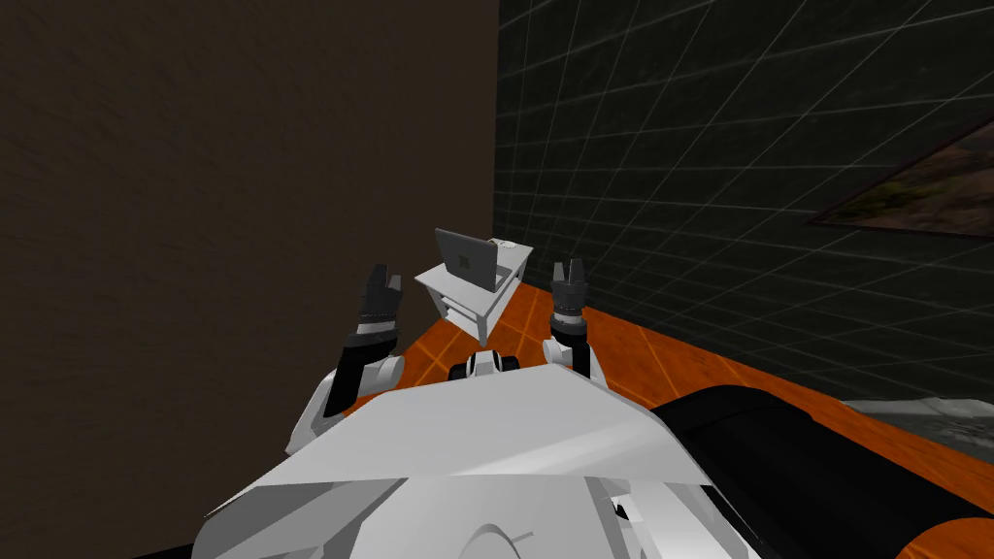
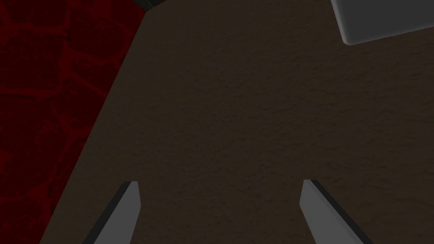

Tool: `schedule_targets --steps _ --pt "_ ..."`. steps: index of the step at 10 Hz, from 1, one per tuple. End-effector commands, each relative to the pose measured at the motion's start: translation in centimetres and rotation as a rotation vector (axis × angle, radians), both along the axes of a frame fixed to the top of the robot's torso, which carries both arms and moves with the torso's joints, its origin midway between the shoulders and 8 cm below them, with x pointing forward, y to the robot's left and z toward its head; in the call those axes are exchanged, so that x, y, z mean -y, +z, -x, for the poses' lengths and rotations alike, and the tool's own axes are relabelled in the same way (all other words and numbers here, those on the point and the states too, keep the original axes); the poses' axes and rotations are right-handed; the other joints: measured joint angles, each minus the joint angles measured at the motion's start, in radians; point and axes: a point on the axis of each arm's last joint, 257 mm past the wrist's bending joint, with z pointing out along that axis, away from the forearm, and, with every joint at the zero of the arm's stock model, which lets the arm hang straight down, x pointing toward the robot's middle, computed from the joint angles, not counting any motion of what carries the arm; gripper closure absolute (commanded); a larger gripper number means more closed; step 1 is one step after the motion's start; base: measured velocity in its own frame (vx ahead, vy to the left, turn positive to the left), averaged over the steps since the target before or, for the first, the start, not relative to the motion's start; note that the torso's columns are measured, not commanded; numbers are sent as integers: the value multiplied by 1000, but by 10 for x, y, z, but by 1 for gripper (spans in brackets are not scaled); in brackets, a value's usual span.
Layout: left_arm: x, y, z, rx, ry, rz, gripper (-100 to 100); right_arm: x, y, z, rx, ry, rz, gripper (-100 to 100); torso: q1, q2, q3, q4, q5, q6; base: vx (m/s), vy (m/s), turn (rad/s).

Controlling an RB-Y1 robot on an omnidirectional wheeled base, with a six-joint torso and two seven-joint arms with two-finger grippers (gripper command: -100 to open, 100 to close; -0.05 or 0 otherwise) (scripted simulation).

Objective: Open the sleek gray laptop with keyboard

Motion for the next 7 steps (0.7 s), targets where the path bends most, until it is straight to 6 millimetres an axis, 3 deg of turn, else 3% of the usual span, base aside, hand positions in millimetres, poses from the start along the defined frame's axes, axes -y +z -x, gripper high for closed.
schedule_targets --steps 1,7 --pt "0 0 -11 -35 -16 8 -100 0 0 0 0 0 0 0 0 0 0 0 0 0 2 -2 -48" --pt "2 4 -29 -101 -50 24 -100 0 0 0 0 0 0 0 0 0 0 0 0 0 2 -4 -85"
